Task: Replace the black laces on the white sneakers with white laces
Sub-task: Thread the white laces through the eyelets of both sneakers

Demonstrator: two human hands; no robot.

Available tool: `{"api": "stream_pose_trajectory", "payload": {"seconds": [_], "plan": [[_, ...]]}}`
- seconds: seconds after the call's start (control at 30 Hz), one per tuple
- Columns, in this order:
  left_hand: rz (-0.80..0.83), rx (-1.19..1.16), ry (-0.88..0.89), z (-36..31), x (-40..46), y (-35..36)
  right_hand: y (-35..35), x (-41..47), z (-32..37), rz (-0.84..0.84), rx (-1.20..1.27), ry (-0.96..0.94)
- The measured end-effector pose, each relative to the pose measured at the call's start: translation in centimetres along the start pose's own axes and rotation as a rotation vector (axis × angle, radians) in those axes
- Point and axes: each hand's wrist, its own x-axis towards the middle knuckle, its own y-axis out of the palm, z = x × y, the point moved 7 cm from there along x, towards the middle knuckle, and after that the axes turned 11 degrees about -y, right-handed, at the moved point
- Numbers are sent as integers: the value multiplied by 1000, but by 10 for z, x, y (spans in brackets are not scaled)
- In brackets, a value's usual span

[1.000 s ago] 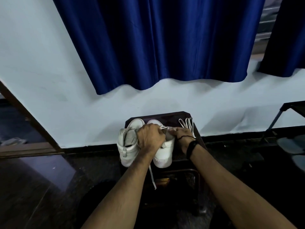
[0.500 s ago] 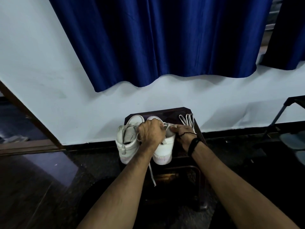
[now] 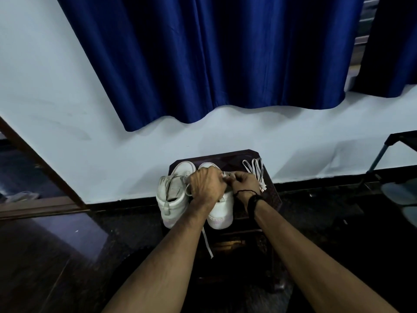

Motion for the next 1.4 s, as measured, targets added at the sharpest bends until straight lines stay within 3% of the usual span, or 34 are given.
{"api": "stream_pose_trajectory", "payload": {"seconds": [0.17, 0.3, 0.4, 0.47, 0.5, 0.57, 0.6, 0.63, 0.67, 0.73, 0.8, 0.83, 0.87, 0.9, 1.0, 1.03, 1.1, 1.23, 1.3, 1.4], "plan": [[-48, -1, 39, 3, -5, -2, 3, -5, -9, 77, 512, 293], [-49, 6, 43, 2, -8, -5, 6, -4, 0, 131, 487, 263], [-83, 11, 67, 2, -9, -6, 7, 7, -2, 101, 287, 280], [-137, 8, 101, 2, -9, -8, -9, 17, 12, 9, 127, 210], [-168, 8, 106, 3, -9, -8, -22, 24, 19, -97, 221, 176], [-205, 19, 112, 6, -9, -6, -45, 29, 32, -335, 635, 155], [-214, 30, 116, 7, -9, -4, -55, 27, 26, -463, 831, 237], [-222, 42, 120, 6, -10, -3, -67, 29, 26, -466, 733, 185], [-230, 50, 115, 5, -11, -3, -79, 31, 39, -385, 419, 53], [-258, 50, 79, 4, -12, -4, -72, 27, 65, 11, -301, -231], [-270, 36, 32, 7, -11, -5, -54, 13, 62, 432, -979, -343], [-264, 37, 19, 9, -12, -4, -54, 10, 61, 531, -1183, -385], [-249, 41, 8, 10, -12, -3, -57, 10, 68, 522, -1196, -421], [-236, 41, -5, 12, -12, -2, -66, 10, 83, 433, -1013, -437], [-210, 4, -40, 13, -13, -2, -113, 17, 99, 4, -10, -258], [-214, 7, -49, 13, -12, -2, -122, 19, 98, -68, 139, -216], [-213, 30, -70, 14, -11, 1, -118, 16, 91, -48, 303, -176], [-163, 59, -133, 18, -9, 5, -113, 11, 90, 31, 961, -86], [-146, 87, -156, 19, -8, 6, -129, 14, 88, -69, 977, -64], [-133, 107, -182, 19, -9, 9, -150, 18, 92, -190, 730, -130]]}}
